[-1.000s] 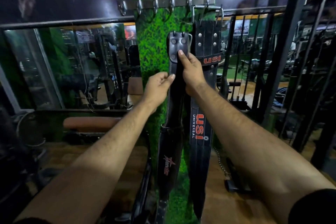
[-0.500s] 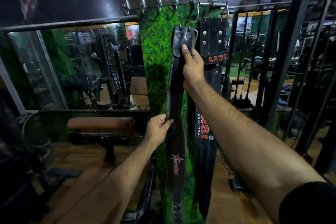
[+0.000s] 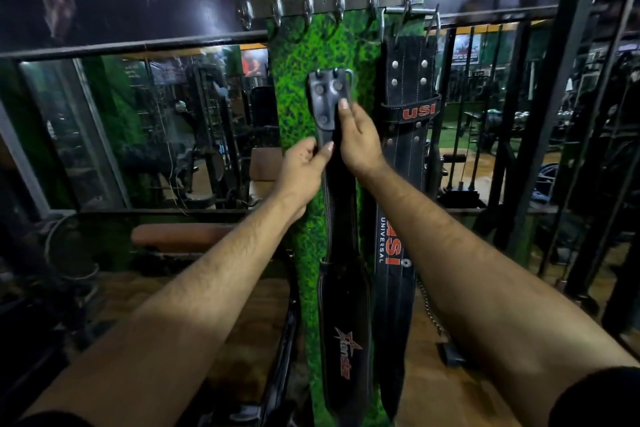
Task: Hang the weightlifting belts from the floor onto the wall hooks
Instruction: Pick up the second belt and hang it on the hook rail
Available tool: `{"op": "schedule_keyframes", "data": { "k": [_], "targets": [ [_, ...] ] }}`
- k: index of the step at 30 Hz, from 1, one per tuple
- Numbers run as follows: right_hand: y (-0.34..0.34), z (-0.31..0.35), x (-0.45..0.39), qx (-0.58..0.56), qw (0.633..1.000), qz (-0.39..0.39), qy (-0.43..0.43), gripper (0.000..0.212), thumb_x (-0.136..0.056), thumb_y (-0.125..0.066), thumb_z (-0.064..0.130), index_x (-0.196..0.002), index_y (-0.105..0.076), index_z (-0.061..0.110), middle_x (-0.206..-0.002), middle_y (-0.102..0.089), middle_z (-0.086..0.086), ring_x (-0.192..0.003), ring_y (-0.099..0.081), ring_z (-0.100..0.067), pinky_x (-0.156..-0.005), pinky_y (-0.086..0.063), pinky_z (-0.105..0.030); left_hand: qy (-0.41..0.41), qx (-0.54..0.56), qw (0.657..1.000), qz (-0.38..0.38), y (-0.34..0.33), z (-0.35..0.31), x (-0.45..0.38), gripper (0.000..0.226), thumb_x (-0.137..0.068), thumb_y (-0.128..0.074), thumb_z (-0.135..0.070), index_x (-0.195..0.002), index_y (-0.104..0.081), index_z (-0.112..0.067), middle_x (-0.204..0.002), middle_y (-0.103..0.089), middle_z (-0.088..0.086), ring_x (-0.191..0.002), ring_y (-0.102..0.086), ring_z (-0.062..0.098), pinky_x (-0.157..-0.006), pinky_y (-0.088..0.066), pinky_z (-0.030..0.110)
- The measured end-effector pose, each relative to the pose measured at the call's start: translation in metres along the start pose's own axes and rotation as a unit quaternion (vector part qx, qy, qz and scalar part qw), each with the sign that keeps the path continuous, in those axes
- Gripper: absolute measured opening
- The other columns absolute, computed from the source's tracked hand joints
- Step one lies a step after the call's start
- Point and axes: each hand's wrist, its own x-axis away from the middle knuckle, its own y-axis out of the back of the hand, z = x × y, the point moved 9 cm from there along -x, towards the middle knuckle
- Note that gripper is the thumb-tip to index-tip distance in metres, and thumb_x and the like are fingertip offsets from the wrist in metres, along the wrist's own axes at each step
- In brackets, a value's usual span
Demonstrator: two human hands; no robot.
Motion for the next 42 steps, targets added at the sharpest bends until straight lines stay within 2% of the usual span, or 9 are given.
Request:
{"op": "schedule_keyframes", "data": {
  "k": [4,9,13,21,25,30,34,38,42],
  "targets": [
    [-0.006,-0.014,0.027,0.015,1.000,0.021,-0.002,0.031,-0.104,-0.038,0.046,-0.092,-0.053,0.021,-0.079,-0.059,0.013,-0.076,-0.056,-0.008,-0.080,-0.051,-0.050,-0.004,0.071,0.996,-0.056,0.003,-0.010,0.000,0.018,-0.101,-0.053,-0.006,-0.114,-0.066,-0.007,-0.109,-0.073,0.011,-0.100,-0.071,0.020,-0.089,-0.056,0.027],
    [-0.007,-0.041,0.072,0.134,0.991,0.003,0.018,0.034,-0.106,-0.042,0.042,-0.102,-0.053,0.010,-0.090,-0.070,-0.010,-0.083,-0.066,-0.034,-0.071,-0.051,-0.046,0.021,0.111,0.991,-0.073,0.004,0.000,0.005,0.013,-0.102,-0.052,-0.008,-0.099,-0.065,-0.009,-0.098,-0.071,0.013,-0.090,-0.066,0.024,-0.082,-0.054,0.036],
    [-0.016,-0.080,0.113,0.116,0.991,0.067,-0.012,0.036,-0.101,-0.046,0.052,-0.109,-0.064,0.021,-0.097,-0.074,0.008,-0.090,-0.069,-0.011,-0.078,-0.055,-0.035,-0.010,0.136,0.988,-0.071,0.007,-0.013,-0.001,0.013,-0.099,-0.057,-0.015,-0.101,-0.068,-0.010,-0.106,-0.071,0.021,-0.097,-0.062,0.026,-0.089,-0.048,0.041],
    [-0.021,-0.135,0.151,0.177,0.957,0.221,-0.059,0.039,-0.101,-0.055,0.042,-0.130,-0.060,0.017,-0.128,-0.070,-0.001,-0.117,-0.064,-0.017,-0.103,-0.050,-0.042,0.043,0.204,0.972,-0.105,0.026,0.014,-0.006,0.011,-0.101,-0.055,-0.015,-0.096,-0.065,-0.012,-0.099,-0.067,0.013,-0.095,-0.057,0.026,-0.085,-0.045,0.036],
    [-0.031,-0.117,0.140,0.046,0.973,0.177,-0.143,0.056,-0.094,-0.066,0.044,-0.143,-0.047,0.023,-0.126,-0.071,-0.001,-0.116,-0.067,-0.014,-0.107,-0.051,-0.041,0.056,0.215,0.968,-0.115,0.033,0.016,-0.013,0.009,-0.100,-0.057,-0.017,-0.098,-0.063,-0.011,-0.093,-0.067,0.009,-0.088,-0.059,0.023,-0.082,-0.046,0.036],
    [-0.047,-0.076,0.106,-0.056,0.984,0.150,-0.078,0.016,-0.094,-0.069,0.006,-0.109,-0.072,0.008,-0.104,-0.075,-0.008,-0.094,-0.068,-0.018,-0.090,-0.056,-0.040,0.063,0.252,0.958,-0.119,0.049,0.002,-0.031,0.013,-0.100,-0.056,-0.015,-0.090,-0.063,-0.012,-0.092,-0.069,0.010,-0.079,-0.064,0.021,-0.081,-0.051,0.038],
    [-0.049,-0.109,0.138,-0.037,0.989,0.123,-0.074,0.012,-0.096,-0.066,0.026,-0.101,-0.073,0.035,-0.101,-0.075,0.002,-0.092,-0.069,-0.013,-0.086,-0.055,-0.040,0.057,0.295,0.950,-0.082,0.051,-0.012,-0.045,0.012,-0.101,-0.053,-0.010,-0.099,-0.065,-0.006,-0.102,-0.070,0.017,-0.101,-0.064,0.031,-0.103,-0.048,0.051],
    [-0.055,-0.124,0.151,-0.050,0.987,0.108,-0.112,0.032,-0.093,-0.067,0.036,-0.122,-0.066,0.022,-0.106,-0.075,0.004,-0.095,-0.069,-0.011,-0.093,-0.056,-0.044,0.071,0.297,0.947,-0.100,0.062,-0.003,-0.045,0.012,-0.101,-0.054,-0.011,-0.102,-0.064,-0.005,-0.103,-0.069,0.016,-0.088,-0.067,0.025,-0.092,-0.053,0.045],
    [-0.056,-0.146,0.171,0.001,0.978,0.126,-0.165,0.028,-0.082,-0.071,0.056,-0.088,-0.072,0.029,-0.083,-0.075,0.004,-0.077,-0.068,-0.012,-0.078,-0.058,-0.054,0.088,0.286,0.948,-0.106,0.075,0.008,-0.038,0.012,-0.101,-0.054,-0.011,-0.098,-0.066,-0.007,-0.092,-0.072,0.010,-0.078,-0.069,0.020,-0.082,-0.054,0.037]
  ]
}}
